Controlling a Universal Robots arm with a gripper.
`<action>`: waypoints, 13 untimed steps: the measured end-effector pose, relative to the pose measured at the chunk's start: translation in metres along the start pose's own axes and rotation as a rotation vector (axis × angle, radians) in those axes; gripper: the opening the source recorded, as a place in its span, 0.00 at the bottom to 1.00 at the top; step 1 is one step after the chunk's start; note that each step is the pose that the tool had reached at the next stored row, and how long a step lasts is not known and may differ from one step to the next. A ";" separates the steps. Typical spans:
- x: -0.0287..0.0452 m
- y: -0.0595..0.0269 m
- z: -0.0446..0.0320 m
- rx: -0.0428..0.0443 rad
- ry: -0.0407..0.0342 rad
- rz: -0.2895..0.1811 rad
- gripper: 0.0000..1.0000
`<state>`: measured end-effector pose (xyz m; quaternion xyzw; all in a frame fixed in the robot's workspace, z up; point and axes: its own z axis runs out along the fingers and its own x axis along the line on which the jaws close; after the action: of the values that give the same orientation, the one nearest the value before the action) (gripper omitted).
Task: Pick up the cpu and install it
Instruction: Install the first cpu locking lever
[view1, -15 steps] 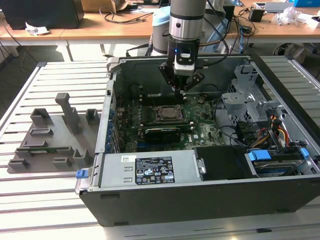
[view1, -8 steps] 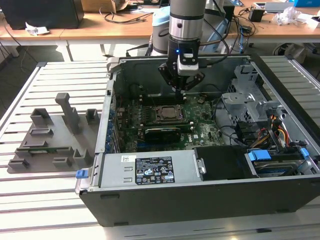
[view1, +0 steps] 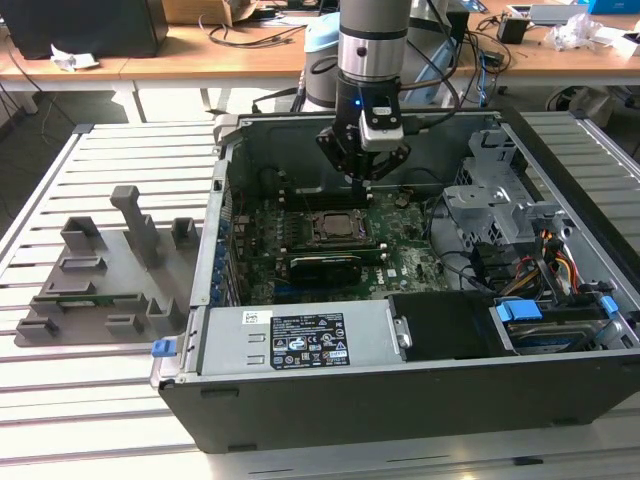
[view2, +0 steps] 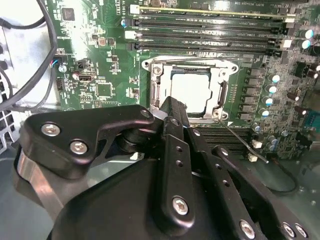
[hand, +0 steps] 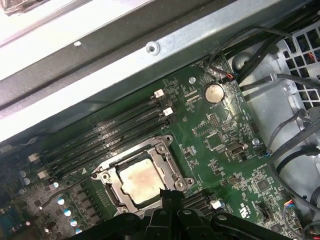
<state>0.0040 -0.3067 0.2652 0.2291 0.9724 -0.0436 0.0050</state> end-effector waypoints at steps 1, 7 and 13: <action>0.0000 0.0000 0.0000 -0.0002 -0.0007 -0.008 0.11; 0.0000 0.0000 0.0000 -0.0021 -0.0061 -0.073 0.11; 0.0000 0.0000 0.0000 -0.0038 -0.0108 -0.130 0.11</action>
<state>0.0040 -0.3067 0.2652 0.1653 0.9853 -0.0431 0.0079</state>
